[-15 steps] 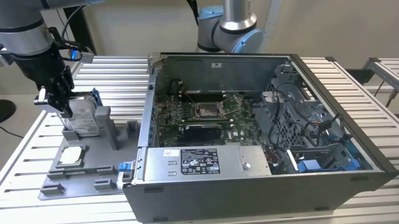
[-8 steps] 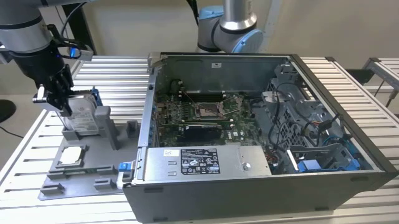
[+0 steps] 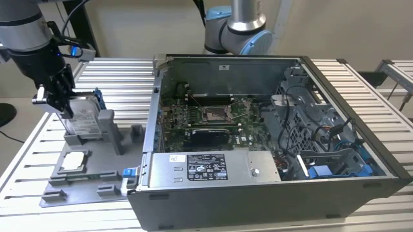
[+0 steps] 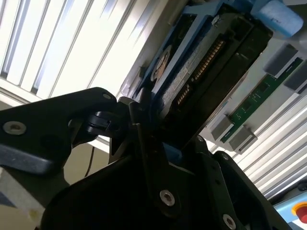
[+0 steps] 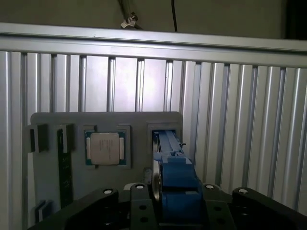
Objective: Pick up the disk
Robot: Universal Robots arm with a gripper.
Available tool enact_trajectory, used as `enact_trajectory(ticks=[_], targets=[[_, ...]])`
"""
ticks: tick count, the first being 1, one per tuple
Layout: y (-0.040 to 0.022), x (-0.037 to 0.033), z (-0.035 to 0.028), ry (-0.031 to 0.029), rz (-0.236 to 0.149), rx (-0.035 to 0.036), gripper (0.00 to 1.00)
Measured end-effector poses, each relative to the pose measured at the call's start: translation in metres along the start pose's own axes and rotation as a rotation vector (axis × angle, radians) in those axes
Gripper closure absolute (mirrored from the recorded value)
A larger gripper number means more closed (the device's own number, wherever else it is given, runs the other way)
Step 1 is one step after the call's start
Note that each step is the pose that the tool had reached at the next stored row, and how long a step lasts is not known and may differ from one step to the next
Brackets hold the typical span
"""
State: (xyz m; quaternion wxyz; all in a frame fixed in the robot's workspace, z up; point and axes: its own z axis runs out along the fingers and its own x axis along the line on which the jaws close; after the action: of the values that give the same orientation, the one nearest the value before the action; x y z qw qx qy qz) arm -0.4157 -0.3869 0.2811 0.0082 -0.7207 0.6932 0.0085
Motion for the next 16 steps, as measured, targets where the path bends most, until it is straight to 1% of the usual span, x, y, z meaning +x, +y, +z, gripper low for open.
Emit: enact_trajectory(ticks=[6,11,14,16], targets=[[0.0,0.0,-0.0005,-0.0008,0.0,0.0001,1.0],[0.0,-0.0001,-0.0005,-0.0086,0.0,0.0005,1.0],[0.0,0.0,-0.0004,-0.009,0.0,0.0006,1.0],[0.0,0.0001,0.0018,-0.0091,0.0,0.001,1.0]])
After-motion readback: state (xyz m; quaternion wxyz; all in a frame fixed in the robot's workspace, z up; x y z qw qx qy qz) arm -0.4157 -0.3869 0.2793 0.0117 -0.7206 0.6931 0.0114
